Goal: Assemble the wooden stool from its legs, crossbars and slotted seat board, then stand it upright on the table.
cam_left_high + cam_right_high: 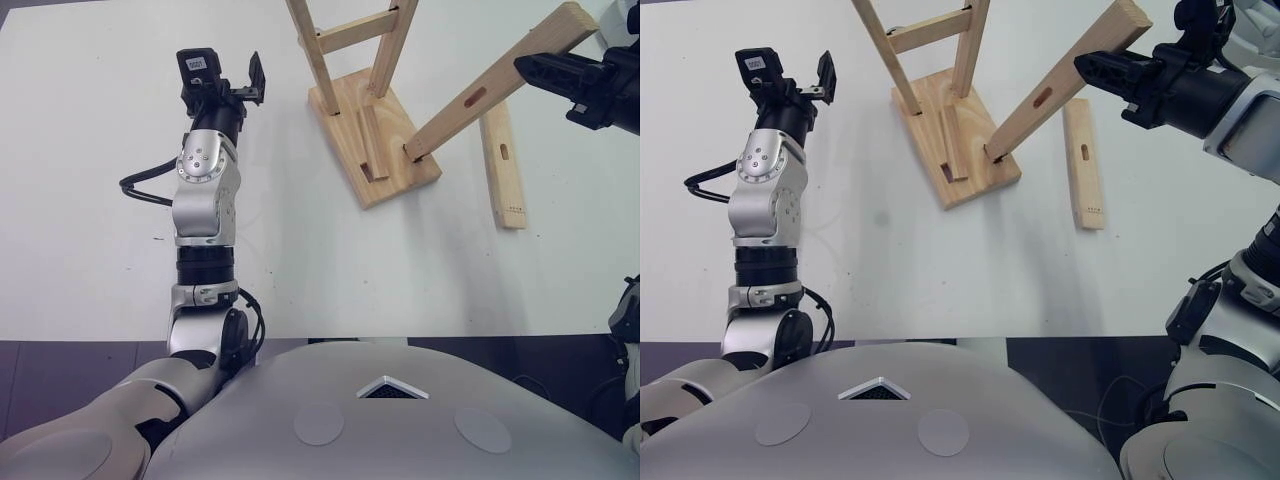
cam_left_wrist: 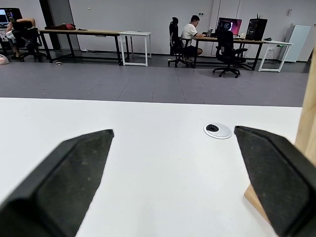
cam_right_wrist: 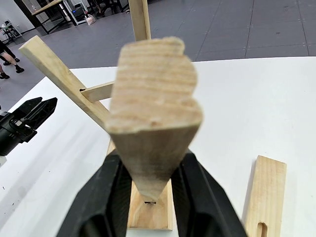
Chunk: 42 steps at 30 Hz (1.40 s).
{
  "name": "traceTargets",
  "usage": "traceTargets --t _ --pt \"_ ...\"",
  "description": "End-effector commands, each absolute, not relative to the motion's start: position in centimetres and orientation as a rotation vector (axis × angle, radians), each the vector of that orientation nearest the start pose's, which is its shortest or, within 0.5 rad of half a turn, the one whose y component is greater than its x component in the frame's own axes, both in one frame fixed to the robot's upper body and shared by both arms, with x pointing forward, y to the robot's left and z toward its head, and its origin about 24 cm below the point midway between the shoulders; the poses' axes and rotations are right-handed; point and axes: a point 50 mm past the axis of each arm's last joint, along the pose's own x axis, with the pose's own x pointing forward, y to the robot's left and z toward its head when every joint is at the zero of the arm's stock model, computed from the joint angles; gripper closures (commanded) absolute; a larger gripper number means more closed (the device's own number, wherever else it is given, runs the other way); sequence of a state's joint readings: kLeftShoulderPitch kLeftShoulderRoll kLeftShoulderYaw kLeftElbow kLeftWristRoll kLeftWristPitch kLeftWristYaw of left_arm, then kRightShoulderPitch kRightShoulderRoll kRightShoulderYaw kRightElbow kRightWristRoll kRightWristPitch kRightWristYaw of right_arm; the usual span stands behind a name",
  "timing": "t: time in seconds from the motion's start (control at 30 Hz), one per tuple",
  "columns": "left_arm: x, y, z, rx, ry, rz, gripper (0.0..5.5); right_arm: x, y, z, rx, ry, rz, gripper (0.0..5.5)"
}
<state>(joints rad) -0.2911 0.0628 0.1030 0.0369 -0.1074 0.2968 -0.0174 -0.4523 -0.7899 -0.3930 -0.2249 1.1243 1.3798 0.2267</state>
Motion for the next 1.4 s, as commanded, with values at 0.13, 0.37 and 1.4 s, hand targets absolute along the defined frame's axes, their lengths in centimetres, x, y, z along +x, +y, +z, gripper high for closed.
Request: traceTargets --t 0.13,0.37,1.4 --pt "31.0 16.2 8.8 -0.051 0.047 -0.009 0.99 25.9 -24.3 19.9 0.144 0.496 0.496 4.46" --pt "31.0 16.1 8.8 -0.051 0.048 -0.015 0.99 25.0 -22.5 18.4 0.059 0.542 0.551 4.46" --pt "30.2 16.3 9.5 -0.2 0.029 -0.125 0.99 26.6 -21.2 24.2 0.092 0.267 0.693 4.46"
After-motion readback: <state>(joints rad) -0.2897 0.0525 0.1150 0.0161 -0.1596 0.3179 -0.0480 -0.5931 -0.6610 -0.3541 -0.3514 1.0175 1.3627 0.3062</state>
